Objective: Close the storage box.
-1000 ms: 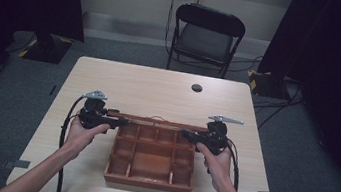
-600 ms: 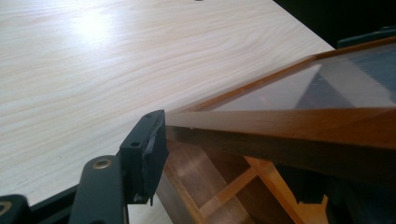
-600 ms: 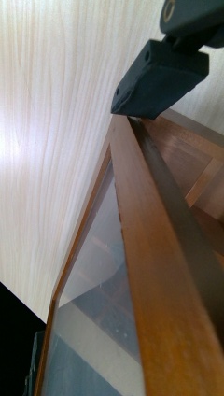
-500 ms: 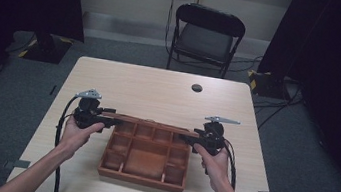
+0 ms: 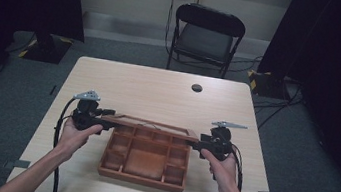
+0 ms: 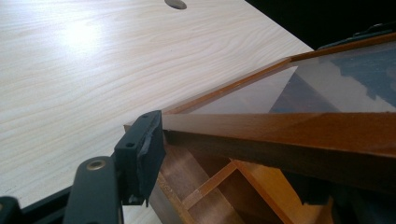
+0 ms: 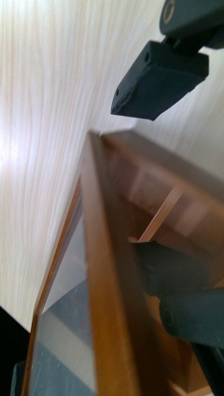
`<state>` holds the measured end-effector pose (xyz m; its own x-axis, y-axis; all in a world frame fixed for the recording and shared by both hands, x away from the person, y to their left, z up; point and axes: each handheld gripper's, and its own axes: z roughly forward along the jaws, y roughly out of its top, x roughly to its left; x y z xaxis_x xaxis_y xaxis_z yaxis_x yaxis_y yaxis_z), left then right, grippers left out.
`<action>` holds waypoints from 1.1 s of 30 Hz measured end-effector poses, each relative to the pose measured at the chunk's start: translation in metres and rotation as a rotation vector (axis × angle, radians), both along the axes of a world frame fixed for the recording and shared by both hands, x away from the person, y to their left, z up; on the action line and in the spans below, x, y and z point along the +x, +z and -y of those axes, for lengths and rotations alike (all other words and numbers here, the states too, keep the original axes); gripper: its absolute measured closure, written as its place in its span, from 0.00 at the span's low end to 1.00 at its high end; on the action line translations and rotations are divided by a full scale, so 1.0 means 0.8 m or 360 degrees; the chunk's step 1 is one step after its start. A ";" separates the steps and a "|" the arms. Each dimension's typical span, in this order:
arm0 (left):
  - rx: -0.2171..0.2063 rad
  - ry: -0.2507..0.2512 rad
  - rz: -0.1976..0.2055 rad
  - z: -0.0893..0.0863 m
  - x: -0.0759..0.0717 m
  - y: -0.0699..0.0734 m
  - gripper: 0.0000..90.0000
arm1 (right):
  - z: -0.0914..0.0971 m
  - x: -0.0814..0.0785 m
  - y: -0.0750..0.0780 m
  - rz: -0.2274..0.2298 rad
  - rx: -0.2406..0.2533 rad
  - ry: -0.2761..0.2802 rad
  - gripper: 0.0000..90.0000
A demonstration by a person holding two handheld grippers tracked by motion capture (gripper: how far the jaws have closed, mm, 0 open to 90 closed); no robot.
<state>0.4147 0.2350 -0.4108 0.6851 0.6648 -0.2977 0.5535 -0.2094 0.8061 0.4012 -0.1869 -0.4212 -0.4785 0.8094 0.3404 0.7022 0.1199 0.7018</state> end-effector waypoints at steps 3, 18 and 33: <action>-0.0003 0.0010 -0.0001 0.001 0.000 0.001 0.39 | 0.012 -0.001 0.001 0.0013 -0.0010 -0.0035 0.32; 0.0053 -0.0014 0.0020 0.003 -0.009 0.005 0.38 | 0.038 0.013 0.014 0.0093 -0.0063 -0.0141 0.35; 0.0020 -0.0020 0.0022 0.002 -0.015 0.002 0.36 | 0.016 0.009 0.071 0.0210 0.0093 0.0059 0.38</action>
